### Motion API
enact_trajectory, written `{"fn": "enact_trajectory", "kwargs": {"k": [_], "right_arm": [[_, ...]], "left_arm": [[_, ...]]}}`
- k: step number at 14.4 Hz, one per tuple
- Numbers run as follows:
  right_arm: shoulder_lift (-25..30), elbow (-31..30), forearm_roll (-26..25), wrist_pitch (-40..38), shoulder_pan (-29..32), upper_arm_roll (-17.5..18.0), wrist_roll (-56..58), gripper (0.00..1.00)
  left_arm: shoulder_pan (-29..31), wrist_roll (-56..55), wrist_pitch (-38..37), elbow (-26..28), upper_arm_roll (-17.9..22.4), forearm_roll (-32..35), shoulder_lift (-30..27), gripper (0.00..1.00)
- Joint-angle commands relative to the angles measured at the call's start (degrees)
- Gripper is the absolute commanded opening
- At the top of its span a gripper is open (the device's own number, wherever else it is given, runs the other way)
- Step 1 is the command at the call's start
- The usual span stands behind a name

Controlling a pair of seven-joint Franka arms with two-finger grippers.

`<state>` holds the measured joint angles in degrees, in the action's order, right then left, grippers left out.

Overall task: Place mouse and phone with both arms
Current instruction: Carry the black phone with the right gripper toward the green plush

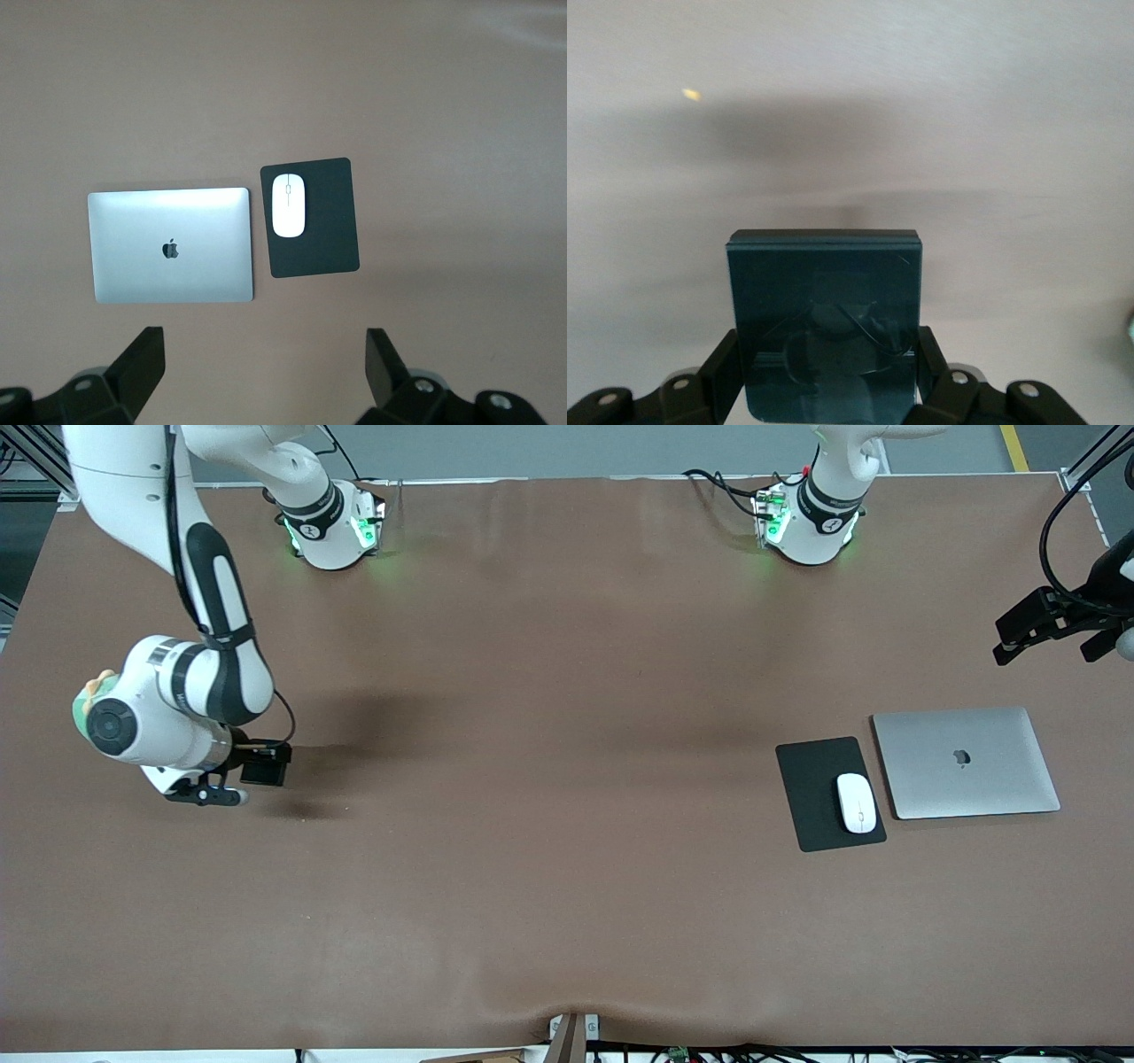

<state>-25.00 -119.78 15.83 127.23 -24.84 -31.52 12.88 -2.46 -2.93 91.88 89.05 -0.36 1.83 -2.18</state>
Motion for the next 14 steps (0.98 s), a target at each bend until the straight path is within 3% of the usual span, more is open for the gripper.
{"fn": "enact_trajectory", "kwargs": {"k": [1,4,8,14], "right_arm": [[3.73,-4.14,-0.27,0.92,3.91,0.76,5.22,0.0],[6.01,-7.82,-0.27,2.14,4.45,0.58,5.4,0.0],[5.76,-14.15,-0.27,12.41,5.59,0.76,8.3,0.0],[5.14,-15.4,2.01,13.13,5.59,0.76,7.6,0.0]], "left_arm": [[0.09,0.47,-0.38,0.78,0.01,-1.39,-1.16,1.0],[0.09,0.47,-0.47,0.78,0.01,-1.48,-1.16,1.0],[0.0,-0.49,-1.34,0.69,-0.07,-1.48,-0.98,1.0],[0.18,-0.49,-3.02,0.69,-0.07,-1.48,-1.07,1.0]]}}
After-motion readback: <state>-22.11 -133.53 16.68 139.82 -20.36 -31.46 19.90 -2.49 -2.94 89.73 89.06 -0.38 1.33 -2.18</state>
